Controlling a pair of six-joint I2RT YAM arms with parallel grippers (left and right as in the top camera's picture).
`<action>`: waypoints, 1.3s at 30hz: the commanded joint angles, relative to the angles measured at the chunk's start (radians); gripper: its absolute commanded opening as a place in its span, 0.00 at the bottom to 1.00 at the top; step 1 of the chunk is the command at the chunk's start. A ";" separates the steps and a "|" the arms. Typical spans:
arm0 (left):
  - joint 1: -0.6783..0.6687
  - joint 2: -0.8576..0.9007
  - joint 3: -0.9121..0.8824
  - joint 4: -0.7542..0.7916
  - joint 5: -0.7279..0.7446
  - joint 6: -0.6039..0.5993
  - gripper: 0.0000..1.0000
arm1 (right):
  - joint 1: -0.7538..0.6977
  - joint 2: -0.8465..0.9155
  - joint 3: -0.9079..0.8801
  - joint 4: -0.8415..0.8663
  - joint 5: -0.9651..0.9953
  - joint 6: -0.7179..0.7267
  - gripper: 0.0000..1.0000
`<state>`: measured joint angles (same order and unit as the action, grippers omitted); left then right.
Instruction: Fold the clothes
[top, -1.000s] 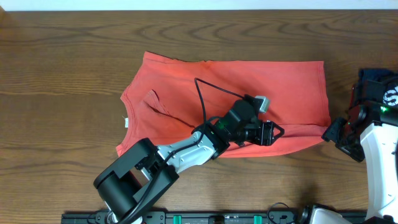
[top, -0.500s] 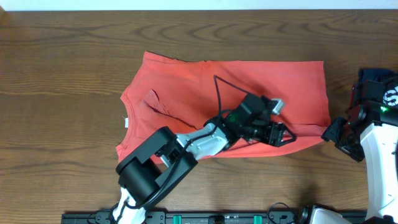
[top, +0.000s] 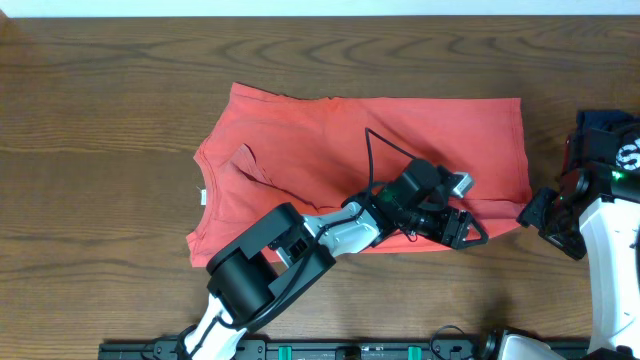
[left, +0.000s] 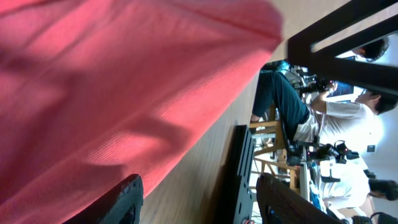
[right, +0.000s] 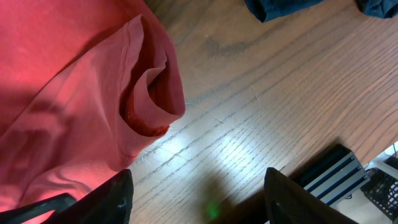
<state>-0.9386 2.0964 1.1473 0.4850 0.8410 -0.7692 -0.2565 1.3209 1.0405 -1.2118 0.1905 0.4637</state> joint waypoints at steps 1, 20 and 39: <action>0.005 0.039 0.017 0.007 0.032 -0.039 0.60 | -0.018 -0.007 0.013 -0.001 0.000 0.010 0.65; 0.019 0.148 0.018 0.209 0.171 -0.197 0.60 | -0.018 -0.007 0.014 0.017 -0.032 -0.021 0.68; 0.165 -0.080 0.018 -0.298 0.127 0.288 0.97 | -0.021 0.006 0.014 0.232 -0.172 -0.053 0.63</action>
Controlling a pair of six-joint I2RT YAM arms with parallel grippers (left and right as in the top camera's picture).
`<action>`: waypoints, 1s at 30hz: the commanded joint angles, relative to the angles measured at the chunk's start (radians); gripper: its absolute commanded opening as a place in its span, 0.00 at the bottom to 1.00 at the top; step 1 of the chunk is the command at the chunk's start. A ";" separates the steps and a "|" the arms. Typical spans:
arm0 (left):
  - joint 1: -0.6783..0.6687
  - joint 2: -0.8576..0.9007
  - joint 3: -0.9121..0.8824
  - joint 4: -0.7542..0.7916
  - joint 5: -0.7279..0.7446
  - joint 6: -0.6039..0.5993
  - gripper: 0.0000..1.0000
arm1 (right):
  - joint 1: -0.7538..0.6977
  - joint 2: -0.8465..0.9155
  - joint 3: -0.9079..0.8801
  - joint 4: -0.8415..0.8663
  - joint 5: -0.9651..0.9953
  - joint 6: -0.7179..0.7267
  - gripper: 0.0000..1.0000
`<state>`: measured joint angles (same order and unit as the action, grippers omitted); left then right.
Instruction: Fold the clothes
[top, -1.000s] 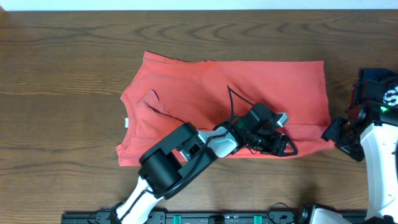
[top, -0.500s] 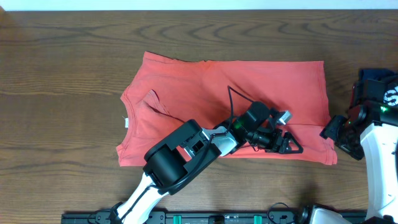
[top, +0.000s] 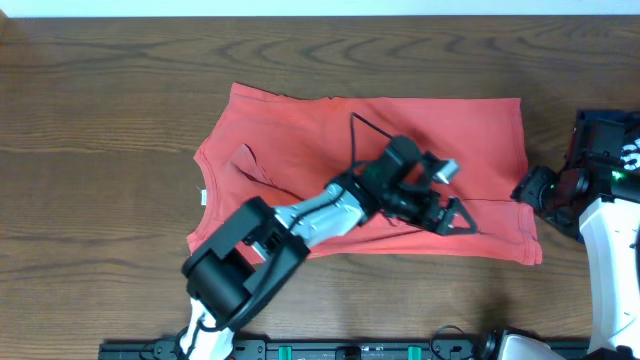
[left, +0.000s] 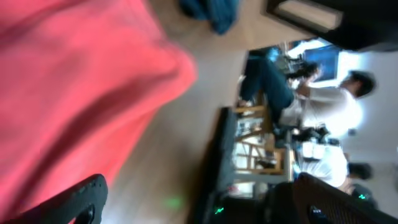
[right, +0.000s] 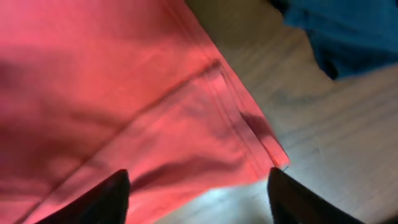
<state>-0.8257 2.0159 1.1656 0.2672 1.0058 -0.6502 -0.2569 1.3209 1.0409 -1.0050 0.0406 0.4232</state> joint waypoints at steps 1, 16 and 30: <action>0.074 -0.001 -0.001 -0.129 -0.055 0.200 0.96 | -0.021 0.016 0.014 0.034 -0.022 -0.013 0.57; 0.345 -0.003 -0.003 -0.615 -0.212 0.359 0.96 | -0.031 0.441 0.014 0.118 -0.021 -0.013 0.51; 0.298 -0.003 -0.004 -0.615 -0.263 0.365 0.96 | -0.031 0.481 0.014 0.157 -0.011 -0.029 0.01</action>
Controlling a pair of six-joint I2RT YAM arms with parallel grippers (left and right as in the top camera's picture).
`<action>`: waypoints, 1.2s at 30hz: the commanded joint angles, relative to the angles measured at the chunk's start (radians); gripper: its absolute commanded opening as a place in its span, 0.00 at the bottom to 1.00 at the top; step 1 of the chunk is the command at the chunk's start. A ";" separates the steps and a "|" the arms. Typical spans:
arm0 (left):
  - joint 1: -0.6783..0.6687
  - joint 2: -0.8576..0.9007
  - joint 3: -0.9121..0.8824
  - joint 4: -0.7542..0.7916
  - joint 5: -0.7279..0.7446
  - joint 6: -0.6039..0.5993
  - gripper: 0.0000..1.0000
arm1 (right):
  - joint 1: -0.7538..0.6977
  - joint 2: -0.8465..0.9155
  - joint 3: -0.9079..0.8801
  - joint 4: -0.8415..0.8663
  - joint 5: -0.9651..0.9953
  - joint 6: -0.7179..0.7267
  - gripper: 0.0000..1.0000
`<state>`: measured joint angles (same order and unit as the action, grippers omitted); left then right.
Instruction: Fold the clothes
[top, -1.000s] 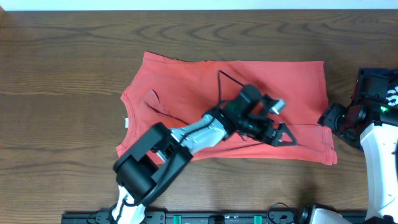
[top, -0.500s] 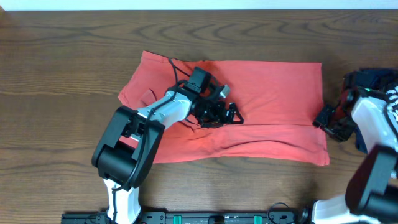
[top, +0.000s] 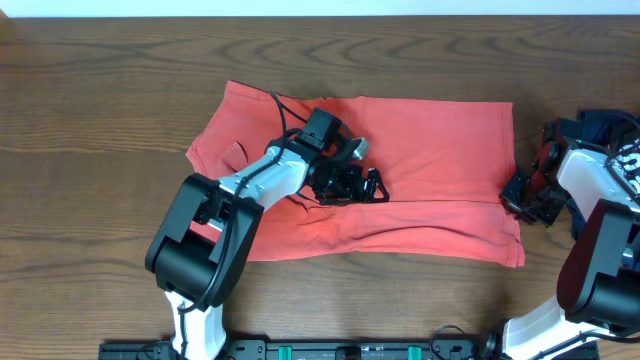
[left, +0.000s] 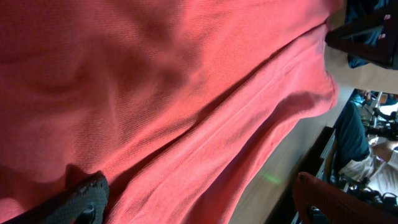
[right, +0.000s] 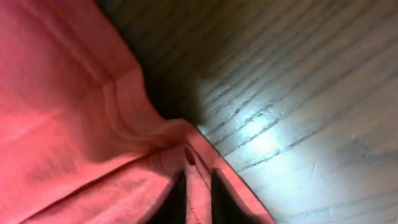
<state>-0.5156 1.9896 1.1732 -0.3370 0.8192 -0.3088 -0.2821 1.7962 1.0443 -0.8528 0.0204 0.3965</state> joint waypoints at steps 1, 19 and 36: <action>-0.013 0.024 -0.012 -0.011 -0.077 0.024 0.97 | -0.006 0.006 0.010 0.006 0.009 -0.002 0.01; -0.011 -0.238 -0.011 -0.028 -0.317 0.047 0.98 | -0.006 -0.063 0.128 -0.007 -0.055 -0.072 0.01; -0.007 -0.239 -0.011 -0.075 -0.451 0.046 0.98 | -0.007 -0.060 0.085 -0.082 0.003 -0.140 0.34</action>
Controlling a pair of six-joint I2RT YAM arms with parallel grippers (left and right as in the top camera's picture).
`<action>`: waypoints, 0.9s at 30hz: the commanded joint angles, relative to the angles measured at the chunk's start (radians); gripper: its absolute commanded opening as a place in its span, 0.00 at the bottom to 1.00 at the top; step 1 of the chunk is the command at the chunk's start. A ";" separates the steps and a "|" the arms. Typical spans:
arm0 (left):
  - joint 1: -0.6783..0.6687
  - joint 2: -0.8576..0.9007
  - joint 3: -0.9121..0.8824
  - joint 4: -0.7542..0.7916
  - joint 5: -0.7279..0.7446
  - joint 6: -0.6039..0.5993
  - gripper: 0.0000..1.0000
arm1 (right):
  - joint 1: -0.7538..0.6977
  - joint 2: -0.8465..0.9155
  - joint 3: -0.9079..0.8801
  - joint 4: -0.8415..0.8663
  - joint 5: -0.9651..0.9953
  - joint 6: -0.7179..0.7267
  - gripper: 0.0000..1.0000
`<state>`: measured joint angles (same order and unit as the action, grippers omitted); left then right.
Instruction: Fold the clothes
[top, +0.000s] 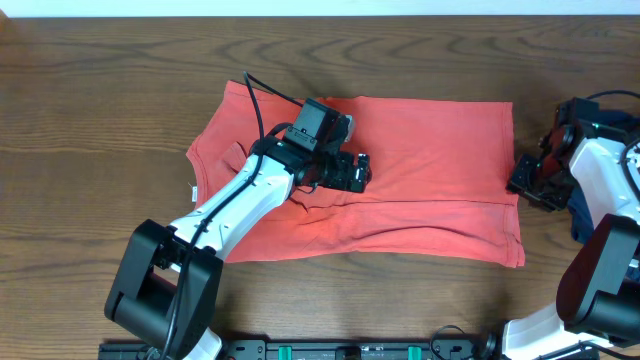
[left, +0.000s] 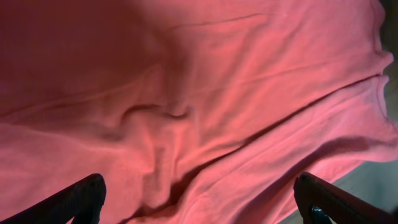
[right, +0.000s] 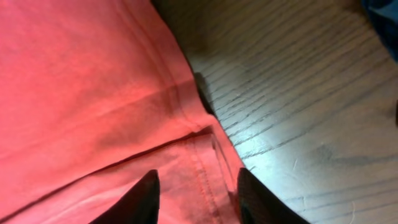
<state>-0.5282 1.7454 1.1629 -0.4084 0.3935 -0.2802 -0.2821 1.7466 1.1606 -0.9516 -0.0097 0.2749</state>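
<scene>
A red T-shirt (top: 430, 140) lies flat on the wooden table (top: 90, 110), neck to the left, with its lower strip folded over along a crease. My left gripper (top: 352, 172) hovers over the shirt's middle. In the left wrist view it (left: 199, 204) is open wide, with only wrinkled red cloth (left: 186, 74) under it. My right gripper (top: 522, 186) is at the shirt's right edge. In the right wrist view it (right: 200, 200) is open, its fingers standing either side of the stitched hem (right: 208, 155).
A dark blue garment (top: 585, 215) lies at the table's right edge beside the right arm, and its corner (right: 384, 11) shows in the right wrist view. Bare wood (right: 298, 112) lies right of the hem. The left arm's cable loops over the shirt's upper left.
My right gripper, which was shut on the shirt's right hem, is now open over it. My left gripper has shifted slightly up and left over the shirt's middle, still open.
First my left gripper was open at the shirt's lower right edge and the right was open beside a bunched corner. Then that corner lay spread out flat. Later the left gripper was at the middle and the right pinched the hem, which it has now let go.
</scene>
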 joint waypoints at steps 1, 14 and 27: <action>0.006 0.005 -0.001 -0.004 -0.024 0.018 0.98 | -0.006 -0.010 -0.045 0.037 0.032 -0.018 0.30; 0.006 0.005 -0.001 -0.010 -0.025 0.018 0.98 | -0.006 -0.010 -0.168 0.175 0.027 -0.018 0.25; 0.006 0.005 -0.001 -0.009 -0.029 0.018 0.98 | -0.006 -0.011 -0.166 0.204 0.027 -0.013 0.01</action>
<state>-0.5262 1.7454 1.1629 -0.4145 0.3813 -0.2798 -0.2825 1.7466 0.9974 -0.7582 0.0101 0.2615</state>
